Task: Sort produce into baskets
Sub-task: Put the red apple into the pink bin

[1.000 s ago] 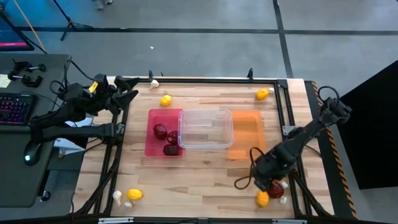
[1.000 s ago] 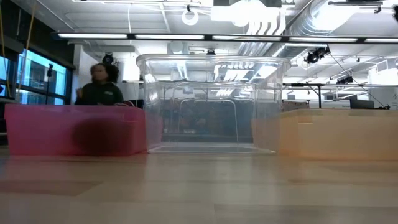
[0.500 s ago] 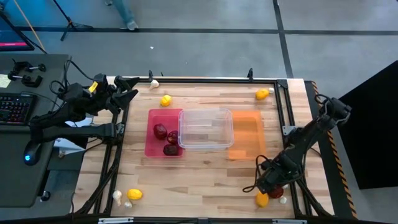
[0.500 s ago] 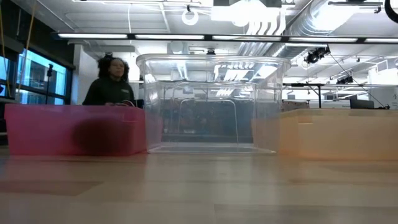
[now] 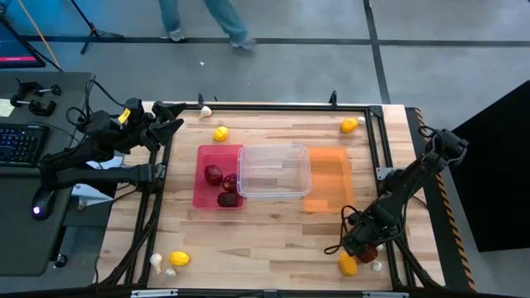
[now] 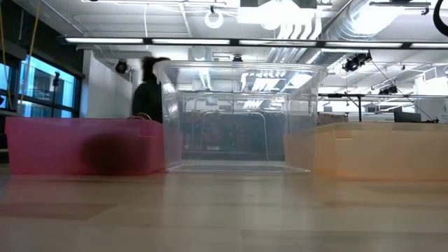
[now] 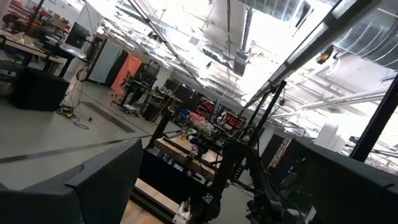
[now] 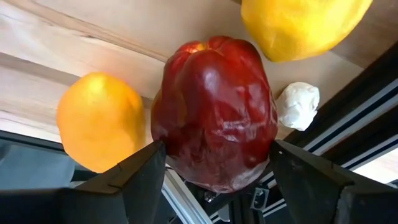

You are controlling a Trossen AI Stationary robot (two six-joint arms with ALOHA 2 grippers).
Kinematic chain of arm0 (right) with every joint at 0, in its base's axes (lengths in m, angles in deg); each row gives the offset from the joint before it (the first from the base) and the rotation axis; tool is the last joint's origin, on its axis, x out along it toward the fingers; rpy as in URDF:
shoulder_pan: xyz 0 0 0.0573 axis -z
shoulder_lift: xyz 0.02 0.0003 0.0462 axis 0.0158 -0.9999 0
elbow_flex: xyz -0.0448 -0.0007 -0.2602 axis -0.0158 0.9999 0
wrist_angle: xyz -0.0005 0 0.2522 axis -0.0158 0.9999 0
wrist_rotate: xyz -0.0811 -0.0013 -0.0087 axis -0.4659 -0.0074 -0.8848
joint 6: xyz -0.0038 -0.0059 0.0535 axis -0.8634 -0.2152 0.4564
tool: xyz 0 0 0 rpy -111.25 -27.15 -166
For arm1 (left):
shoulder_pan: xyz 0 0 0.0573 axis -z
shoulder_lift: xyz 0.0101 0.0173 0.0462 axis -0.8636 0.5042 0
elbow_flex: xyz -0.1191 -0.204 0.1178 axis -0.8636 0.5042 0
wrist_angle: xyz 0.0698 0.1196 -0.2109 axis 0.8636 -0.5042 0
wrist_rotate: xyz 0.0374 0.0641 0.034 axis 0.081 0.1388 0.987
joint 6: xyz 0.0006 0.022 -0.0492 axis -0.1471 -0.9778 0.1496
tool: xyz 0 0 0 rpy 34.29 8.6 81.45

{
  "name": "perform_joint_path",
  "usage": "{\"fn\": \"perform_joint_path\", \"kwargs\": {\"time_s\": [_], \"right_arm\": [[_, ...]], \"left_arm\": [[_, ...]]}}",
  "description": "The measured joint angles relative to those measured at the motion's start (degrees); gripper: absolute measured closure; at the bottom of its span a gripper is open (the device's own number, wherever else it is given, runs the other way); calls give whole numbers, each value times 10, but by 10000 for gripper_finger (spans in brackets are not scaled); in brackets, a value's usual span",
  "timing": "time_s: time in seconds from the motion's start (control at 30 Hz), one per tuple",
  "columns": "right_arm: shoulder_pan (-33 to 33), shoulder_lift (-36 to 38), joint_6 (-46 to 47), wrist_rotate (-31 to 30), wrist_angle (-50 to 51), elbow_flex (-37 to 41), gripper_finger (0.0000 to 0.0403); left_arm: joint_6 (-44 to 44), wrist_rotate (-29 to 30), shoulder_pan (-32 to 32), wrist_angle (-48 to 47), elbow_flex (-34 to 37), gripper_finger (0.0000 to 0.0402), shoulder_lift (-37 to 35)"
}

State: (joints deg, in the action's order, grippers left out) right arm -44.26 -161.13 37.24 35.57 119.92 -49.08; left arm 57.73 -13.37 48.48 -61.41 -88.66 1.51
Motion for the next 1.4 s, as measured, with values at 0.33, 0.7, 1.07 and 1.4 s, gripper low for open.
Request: {"fn": "perform_joint_path", "kwargs": {"time_s": [0.33, 0.7, 1.07, 1.4], "right_arm": [[0, -1, 0, -2, -8, 1, 132], [0, -2, 0, -11, -6, 1, 100], [0, -3, 2, -23, -10, 4, 7], [0, -3, -7, -43, -47, 3, 13]], "left_arm": [[9, 1, 0, 0, 0, 9, 0], [14, 0, 0, 0, 0, 9, 0], [14, 0, 0, 0, 0, 9, 0], [11, 0, 0, 0, 0, 9, 0]]}}
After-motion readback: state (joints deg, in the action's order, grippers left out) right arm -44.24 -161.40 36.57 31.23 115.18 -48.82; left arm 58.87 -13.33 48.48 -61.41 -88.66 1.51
